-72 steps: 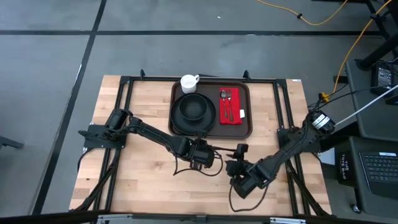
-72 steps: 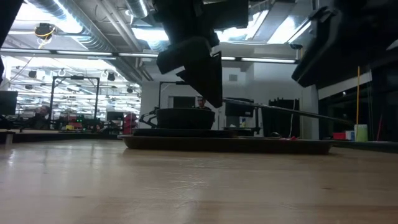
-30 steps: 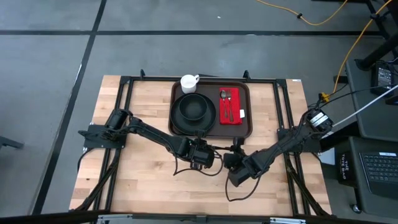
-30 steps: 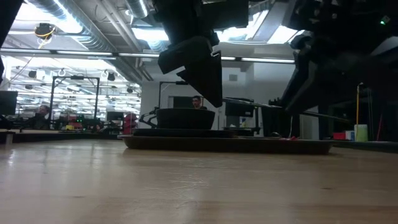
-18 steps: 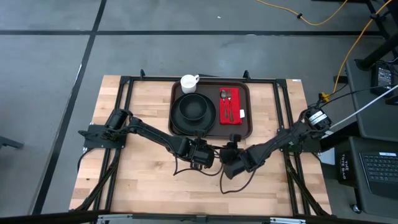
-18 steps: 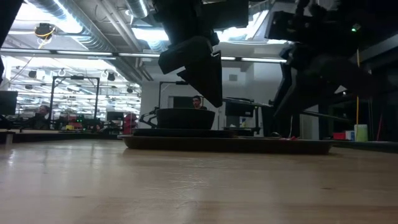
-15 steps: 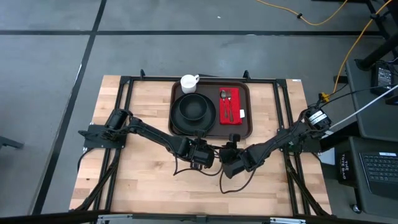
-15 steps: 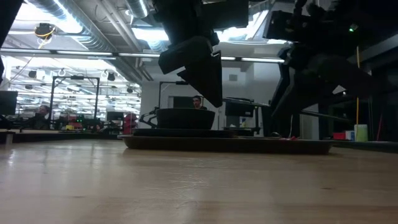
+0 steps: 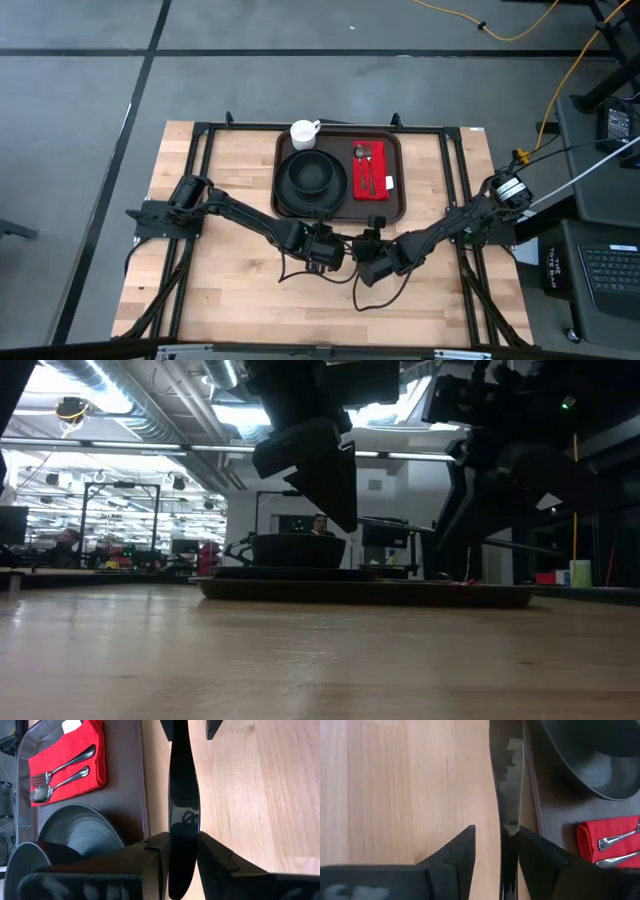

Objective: Set up tray
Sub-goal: Put the black knife on the red napkin to the right of the black fork

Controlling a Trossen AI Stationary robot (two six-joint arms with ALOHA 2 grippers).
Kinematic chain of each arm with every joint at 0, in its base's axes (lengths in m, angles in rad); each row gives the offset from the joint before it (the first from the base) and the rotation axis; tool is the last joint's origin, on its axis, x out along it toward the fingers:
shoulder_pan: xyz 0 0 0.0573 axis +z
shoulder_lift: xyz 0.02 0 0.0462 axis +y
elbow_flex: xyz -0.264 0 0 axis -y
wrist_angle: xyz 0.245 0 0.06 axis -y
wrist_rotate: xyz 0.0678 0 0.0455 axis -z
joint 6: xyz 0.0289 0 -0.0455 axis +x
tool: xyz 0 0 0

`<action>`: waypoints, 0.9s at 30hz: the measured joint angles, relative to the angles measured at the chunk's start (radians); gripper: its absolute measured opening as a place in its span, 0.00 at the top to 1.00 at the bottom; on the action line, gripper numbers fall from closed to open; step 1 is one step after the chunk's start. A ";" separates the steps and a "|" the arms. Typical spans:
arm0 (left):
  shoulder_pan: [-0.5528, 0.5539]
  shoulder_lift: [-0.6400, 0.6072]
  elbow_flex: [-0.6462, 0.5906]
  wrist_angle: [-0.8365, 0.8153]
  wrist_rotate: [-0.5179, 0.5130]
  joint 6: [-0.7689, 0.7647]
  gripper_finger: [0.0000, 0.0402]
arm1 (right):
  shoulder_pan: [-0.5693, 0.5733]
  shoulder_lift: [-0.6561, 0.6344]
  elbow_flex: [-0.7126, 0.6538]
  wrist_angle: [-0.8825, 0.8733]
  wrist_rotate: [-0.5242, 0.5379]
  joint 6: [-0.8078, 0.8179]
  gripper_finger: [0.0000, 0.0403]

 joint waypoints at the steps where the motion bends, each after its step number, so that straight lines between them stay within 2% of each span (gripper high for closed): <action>1: 0.000 0.000 0.000 0.000 0.000 0.000 0.83 | 0.000 0.000 0.000 0.003 0.000 0.000 0.65; 15: -0.004 0.000 0.000 -0.001 0.001 0.003 0.83 | -0.012 0.000 0.000 0.006 -0.002 0.023 0.86; 27: -0.012 0.000 0.000 0.001 0.016 0.015 0.79 | -0.021 0.000 0.001 0.010 -0.033 0.022 0.87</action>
